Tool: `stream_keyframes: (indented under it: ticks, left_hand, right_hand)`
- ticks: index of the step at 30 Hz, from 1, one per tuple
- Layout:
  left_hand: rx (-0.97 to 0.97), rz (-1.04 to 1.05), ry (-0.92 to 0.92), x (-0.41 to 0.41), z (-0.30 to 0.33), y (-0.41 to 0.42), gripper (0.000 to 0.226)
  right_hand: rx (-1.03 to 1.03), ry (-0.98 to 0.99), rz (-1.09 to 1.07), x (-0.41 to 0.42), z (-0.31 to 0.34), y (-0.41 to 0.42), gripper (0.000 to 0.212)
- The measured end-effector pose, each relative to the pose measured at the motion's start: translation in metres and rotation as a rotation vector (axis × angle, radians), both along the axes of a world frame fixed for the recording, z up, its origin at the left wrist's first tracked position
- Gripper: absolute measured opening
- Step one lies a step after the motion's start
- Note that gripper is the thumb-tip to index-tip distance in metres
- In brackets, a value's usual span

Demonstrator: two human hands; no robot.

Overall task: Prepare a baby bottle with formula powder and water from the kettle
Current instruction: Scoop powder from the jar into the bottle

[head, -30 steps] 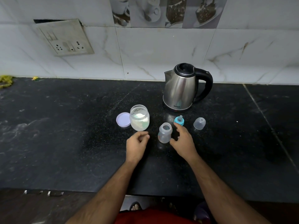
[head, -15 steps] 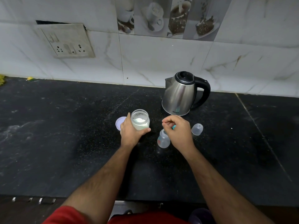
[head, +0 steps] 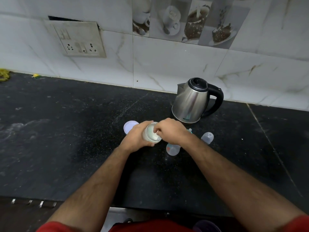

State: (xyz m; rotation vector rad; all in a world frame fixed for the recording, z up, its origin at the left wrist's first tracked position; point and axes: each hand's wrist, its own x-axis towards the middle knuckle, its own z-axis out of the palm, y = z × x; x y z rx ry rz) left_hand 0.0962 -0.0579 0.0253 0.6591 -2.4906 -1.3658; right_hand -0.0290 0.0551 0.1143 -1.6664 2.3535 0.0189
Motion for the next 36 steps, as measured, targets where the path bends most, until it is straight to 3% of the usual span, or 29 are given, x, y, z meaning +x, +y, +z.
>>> stream_keyframes:
  ticks: [6,17,27,36]
  left_hand:
    - [-0.015,-0.091,-0.04,-0.01,0.007,-0.005,0.091]
    - [0.003,-0.157,-0.063,-0.014,0.011,-0.008,0.085]
    - [0.029,-0.149,-0.049,-0.016,0.01,-0.007,0.084]
    - [0.037,-0.107,-0.065,-0.012,-0.002,-0.012,0.093]
  right_hand:
    - [0.298,0.261,0.126,0.013,-0.01,-0.021,0.028]
    - [0.466,0.331,0.056,0.02,-0.006,-0.039,0.032]
    - [0.488,0.36,0.041,0.017,-0.009,-0.041,0.031]
    - [0.262,0.303,0.096,0.0,-0.009,-0.028,0.025]
